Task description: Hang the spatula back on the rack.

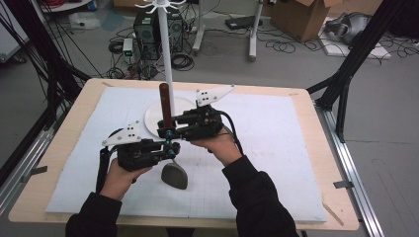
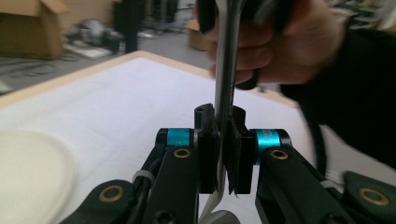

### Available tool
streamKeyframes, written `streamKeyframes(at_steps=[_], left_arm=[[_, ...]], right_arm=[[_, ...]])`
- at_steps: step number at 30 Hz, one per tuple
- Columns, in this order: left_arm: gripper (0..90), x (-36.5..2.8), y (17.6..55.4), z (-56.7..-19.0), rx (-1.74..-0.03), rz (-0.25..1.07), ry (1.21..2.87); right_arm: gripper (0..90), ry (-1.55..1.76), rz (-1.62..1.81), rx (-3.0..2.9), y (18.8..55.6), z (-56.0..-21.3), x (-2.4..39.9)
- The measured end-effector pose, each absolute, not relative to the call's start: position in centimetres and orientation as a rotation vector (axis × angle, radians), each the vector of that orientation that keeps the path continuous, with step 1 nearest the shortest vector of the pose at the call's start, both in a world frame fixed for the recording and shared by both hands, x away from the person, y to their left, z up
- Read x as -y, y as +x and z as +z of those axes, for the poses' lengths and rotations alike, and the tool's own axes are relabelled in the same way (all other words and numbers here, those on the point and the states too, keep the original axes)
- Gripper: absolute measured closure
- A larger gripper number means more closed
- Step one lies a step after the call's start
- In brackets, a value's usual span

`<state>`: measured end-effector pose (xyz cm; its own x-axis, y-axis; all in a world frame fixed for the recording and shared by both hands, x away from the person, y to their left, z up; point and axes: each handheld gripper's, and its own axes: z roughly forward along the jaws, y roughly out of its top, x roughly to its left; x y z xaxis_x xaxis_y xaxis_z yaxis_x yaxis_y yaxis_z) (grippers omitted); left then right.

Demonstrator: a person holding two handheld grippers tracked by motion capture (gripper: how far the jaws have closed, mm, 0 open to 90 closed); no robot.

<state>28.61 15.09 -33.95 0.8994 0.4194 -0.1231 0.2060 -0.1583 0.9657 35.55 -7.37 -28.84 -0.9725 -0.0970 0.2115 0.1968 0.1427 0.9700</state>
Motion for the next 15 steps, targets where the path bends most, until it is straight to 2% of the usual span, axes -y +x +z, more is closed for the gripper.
streamKeyframes(at_steps=[1,3,4,6,8,15], left_arm=[[84.0,-15.0,28.7,-33.8,-0.500,0.220,1.749],[84.0,-15.2,28.9,-33.5,-0.524,0.224,1.751],[84.0,-15.3,29.1,-33.3,-0.539,0.230,1.743],[84.0,-15.5,29.5,-32.8,-0.554,0.243,1.738],[84.0,-15.7,30.0,-32.2,-0.563,0.258,1.745],[84.1,-16.5,32.2,-29.4,-0.579,0.301,1.744]], right_arm=[[38.3,-0.181,-1.969,2.190,35.6,-28.7,7.7],[34.9,-0.256,-2.040,2.197,35.6,-28.5,8.9],[27.8,-0.304,-2.087,2.215,35.4,-28.4,9.6],[20.9,-0.397,-2.151,2.237,35.1,-28.3,11.0],[17.5,-0.476,-2.207,2.281,34.8,-28.4,12.3],[17.1,-0.649,-2.258,2.409,33.6,-29.2,16.5]])
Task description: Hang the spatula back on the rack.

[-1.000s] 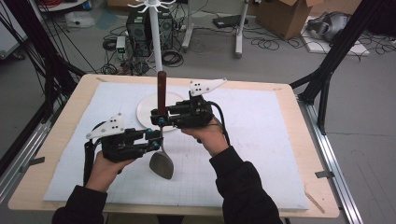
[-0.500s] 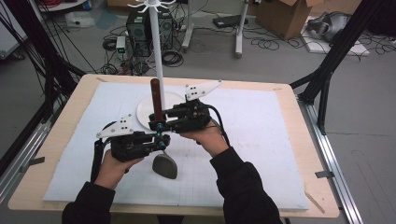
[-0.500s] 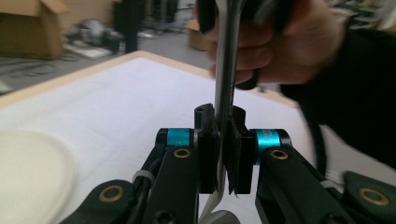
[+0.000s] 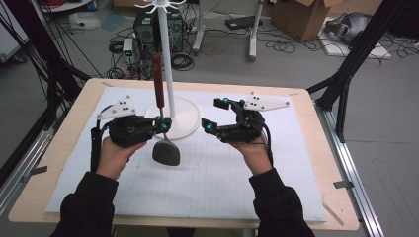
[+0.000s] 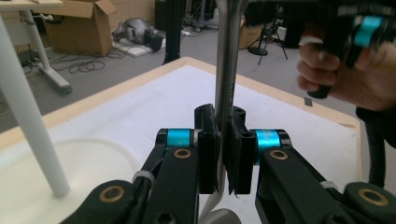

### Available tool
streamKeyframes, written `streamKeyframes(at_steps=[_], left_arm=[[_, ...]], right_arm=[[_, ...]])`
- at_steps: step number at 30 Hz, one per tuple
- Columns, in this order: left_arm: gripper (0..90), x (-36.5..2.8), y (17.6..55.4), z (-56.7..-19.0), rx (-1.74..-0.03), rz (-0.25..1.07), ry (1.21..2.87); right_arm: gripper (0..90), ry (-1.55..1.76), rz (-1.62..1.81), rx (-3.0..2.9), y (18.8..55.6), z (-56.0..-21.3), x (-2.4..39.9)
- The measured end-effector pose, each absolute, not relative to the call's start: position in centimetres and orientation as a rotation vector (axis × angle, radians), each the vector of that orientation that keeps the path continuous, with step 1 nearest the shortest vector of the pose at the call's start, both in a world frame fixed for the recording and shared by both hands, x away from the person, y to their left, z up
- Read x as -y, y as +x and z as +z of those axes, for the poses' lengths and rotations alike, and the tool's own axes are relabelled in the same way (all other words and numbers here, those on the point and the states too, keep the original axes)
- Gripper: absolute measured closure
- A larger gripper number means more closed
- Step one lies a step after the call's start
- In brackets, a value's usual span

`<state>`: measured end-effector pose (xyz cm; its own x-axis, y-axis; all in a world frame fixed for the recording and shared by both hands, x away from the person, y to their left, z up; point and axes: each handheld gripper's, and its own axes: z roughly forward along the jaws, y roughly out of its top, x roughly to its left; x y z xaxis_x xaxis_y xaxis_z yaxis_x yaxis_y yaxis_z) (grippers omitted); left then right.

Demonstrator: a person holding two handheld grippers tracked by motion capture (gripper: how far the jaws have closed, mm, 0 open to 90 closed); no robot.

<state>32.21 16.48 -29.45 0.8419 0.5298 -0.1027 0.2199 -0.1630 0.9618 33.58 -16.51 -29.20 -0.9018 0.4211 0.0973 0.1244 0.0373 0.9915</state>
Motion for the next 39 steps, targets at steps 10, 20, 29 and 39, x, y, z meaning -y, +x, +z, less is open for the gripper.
streamKeyframes(at_steps=[10,20,29,39], left_arm=[[84.0,-17.7,35.4,-26.2,-0.589,0.310,1.721],[84.0,-18.8,37.8,-24.7,-0.617,0.294,1.711],[84.0,-19.9,40.4,-24.6,-0.622,0.220,1.729],[84.0,-19.8,42.1,-24.7,-0.602,0.162,1.740]], right_arm=[[17.1,0.660,1.897,-2.085,33.2,-30.8,19.0],[17.1,0.710,1.867,-2.076,33.0,-31.5,20.1],[17.1,0.736,1.840,-2.081,32.9,-31.9,20.3],[17.1,0.752,1.811,-2.082,32.9,-32.0,20.3]])
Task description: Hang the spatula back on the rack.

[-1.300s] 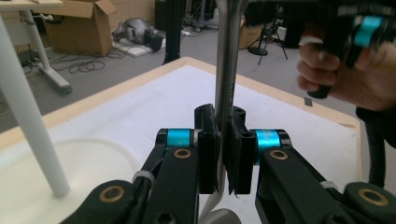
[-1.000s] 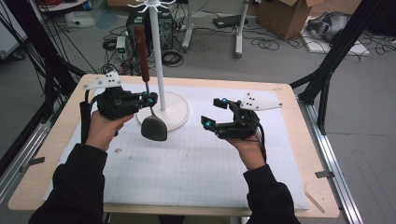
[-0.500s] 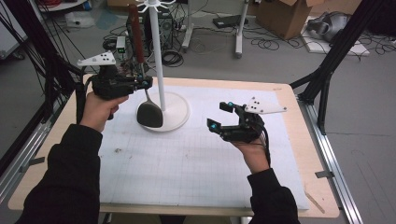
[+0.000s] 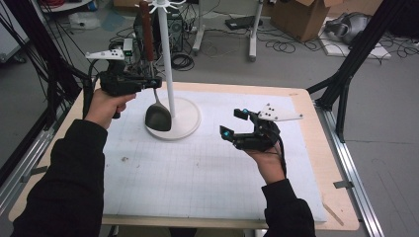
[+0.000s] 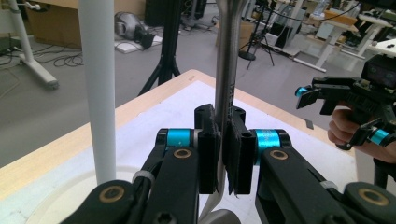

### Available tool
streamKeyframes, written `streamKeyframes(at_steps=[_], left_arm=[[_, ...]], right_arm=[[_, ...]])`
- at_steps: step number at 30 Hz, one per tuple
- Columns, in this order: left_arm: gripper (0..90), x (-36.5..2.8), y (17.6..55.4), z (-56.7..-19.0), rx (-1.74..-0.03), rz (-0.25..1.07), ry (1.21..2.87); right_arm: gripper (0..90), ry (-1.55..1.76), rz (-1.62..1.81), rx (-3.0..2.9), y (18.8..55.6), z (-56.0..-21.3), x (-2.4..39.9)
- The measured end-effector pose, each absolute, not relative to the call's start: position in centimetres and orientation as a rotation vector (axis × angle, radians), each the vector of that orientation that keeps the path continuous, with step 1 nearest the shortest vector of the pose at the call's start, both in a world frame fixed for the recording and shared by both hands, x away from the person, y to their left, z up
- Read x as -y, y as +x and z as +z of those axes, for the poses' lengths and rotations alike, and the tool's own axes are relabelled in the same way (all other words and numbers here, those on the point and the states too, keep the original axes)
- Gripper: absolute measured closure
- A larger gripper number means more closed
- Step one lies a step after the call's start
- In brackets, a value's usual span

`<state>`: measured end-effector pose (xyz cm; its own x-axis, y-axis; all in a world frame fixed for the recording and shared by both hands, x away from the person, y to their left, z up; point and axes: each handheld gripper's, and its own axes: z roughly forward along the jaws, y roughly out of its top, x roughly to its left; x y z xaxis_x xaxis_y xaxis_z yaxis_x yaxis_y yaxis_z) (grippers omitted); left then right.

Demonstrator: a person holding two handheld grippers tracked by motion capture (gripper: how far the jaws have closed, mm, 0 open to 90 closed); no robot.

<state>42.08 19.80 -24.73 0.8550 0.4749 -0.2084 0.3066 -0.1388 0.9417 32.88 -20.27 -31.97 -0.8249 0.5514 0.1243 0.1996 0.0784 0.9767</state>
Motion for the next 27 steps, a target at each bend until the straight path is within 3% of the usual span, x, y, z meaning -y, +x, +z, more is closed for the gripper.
streamKeyframes(at_steps=[11,21,27], left_arm=[[84.0,-19.4,43.7,-25.3,-0.616,0.129,1.771],[82.9,-18.6,42.9,-25.5,-0.579,0.210,1.813],[54.7,-20.1,41.1,-26.4,-0.616,0.307,1.719]], right_arm=[[17.1,0.770,1.782,-2.076,32.6,-32.0,20.4],[17.2,0.804,1.754,-2.074,32.5,-32.6,20.9],[17.1,0.851,1.695,-2.068,32.3,-33.8,21.8]])
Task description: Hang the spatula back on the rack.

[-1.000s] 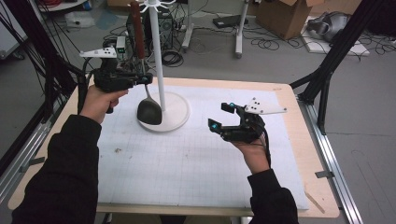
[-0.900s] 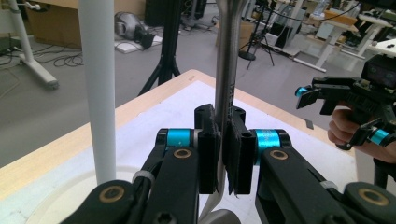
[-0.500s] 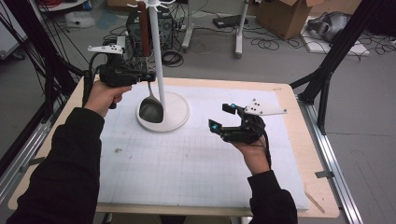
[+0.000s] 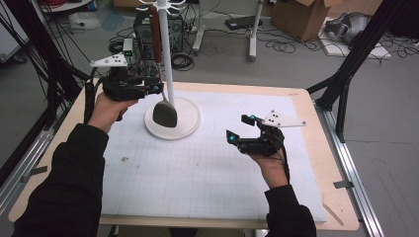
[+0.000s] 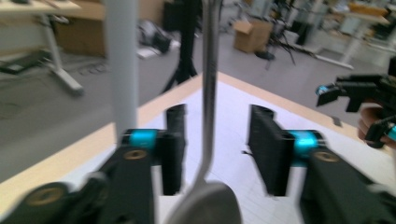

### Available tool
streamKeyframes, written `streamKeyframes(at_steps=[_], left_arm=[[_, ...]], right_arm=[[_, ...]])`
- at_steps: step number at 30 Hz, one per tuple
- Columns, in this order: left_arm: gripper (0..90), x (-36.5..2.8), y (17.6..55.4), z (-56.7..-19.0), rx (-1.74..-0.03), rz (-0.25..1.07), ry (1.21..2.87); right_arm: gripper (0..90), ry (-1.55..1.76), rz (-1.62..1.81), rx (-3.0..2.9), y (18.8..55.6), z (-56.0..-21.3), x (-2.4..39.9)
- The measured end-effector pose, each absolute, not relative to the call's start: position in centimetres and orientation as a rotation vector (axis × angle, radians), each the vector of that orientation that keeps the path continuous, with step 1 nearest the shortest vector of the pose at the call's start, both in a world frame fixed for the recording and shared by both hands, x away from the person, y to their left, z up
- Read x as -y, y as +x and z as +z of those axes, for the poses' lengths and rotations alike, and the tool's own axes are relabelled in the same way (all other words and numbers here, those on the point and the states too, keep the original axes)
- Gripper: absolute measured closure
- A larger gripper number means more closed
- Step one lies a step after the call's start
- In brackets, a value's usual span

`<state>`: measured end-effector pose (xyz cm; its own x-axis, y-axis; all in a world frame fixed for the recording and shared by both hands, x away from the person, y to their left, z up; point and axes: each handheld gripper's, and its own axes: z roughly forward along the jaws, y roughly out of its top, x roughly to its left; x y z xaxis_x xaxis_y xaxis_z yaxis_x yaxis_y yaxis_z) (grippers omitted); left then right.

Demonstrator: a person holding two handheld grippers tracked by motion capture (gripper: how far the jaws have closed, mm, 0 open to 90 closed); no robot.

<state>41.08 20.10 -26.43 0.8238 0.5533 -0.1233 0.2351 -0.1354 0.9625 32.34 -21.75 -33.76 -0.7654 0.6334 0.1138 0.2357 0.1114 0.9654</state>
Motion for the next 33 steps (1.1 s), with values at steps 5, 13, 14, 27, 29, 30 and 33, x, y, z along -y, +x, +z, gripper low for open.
streamKeyframes(at_steps=[5,13,14,27,29,30,33], left_arm=[[34.1,-21.7,38.7,-27.7,-0.624,0.374,1.623],[15.3,-23.3,34.7,-31.9,-0.615,0.520,1.565],[15.1,-23.4,34.3,-32.6,-0.610,0.535,1.560],[15.5,-25.0,30.8,-39.6,-0.741,0.543,1.563],[15.4,-25.1,30.5,-40.0,-0.753,0.538,1.570],[15.6,-25.2,30.5,-40.1,-0.757,0.537,1.572],[15.6,-25.2,30.2,-40.3,-0.761,0.537,1.576]], right_arm=[[17.1,0.902,1.595,-2.062,32.0,-34.8,22.7],[15.6,0.995,1.420,-2.070,31.5,-37.4,24.6],[15.6,1.000,1.406,-2.064,31.4,-37.6,24.9],[15.6,1.078,1.390,-2.020,29.7,-39.7,27.4],[15.6,1.090,1.388,-2.018,29.5,-40.0,27.5],[15.6,1.091,1.385,-2.015,29.5,-40.1,27.5],[15.6,1.104,1.384,-2.015,29.4,-40.5,27.5]])
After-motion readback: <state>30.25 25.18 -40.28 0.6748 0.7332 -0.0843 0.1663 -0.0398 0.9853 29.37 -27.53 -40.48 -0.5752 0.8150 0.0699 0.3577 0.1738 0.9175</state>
